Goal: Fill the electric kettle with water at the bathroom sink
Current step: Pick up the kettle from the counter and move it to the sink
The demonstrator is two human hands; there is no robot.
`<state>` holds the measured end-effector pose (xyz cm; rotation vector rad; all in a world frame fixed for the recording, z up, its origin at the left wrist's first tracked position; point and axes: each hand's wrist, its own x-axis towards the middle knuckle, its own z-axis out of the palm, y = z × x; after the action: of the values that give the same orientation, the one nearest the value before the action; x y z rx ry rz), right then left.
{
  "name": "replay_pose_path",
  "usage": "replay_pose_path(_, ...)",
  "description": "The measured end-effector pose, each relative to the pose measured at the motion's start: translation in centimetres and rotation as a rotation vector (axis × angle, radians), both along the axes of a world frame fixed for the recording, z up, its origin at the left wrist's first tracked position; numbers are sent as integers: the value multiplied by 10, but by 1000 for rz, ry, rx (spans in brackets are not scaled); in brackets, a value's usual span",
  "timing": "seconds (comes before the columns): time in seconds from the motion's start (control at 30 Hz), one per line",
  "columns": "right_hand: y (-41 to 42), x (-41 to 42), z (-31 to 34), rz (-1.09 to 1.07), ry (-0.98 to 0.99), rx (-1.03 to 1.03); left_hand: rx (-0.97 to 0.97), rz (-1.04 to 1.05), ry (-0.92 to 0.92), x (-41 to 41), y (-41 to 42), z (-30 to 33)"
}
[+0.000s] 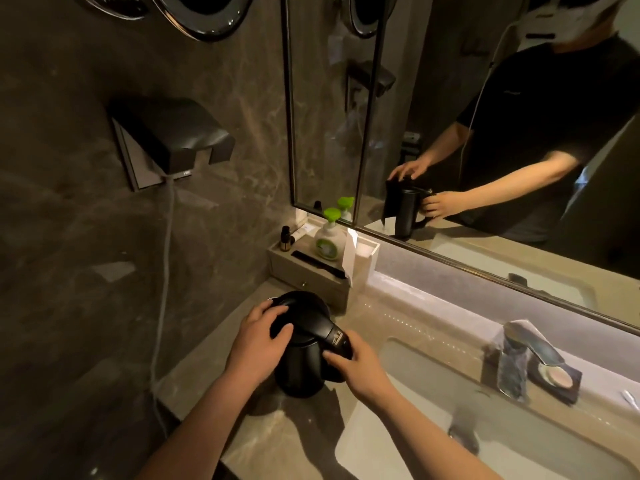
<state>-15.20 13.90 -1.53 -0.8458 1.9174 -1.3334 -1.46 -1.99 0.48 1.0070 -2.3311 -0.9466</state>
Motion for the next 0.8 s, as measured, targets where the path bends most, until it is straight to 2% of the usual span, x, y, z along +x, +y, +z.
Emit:
replay_pose_path(0.13,13,-9,17,-17,53,-52,9,-65,67,-9,1,18)
replay_pose_path(0.37,73,-32,35,-186,76,-85,54,-293,150,-60,41,45)
replay_pose_path(0.57,146,-38,18,-356,115,23,-82,-620,190,-103,115,75)
replay_pose_path(0.8,243,-43,-2,-637,22,84,127,-772,216,-157,188,70)
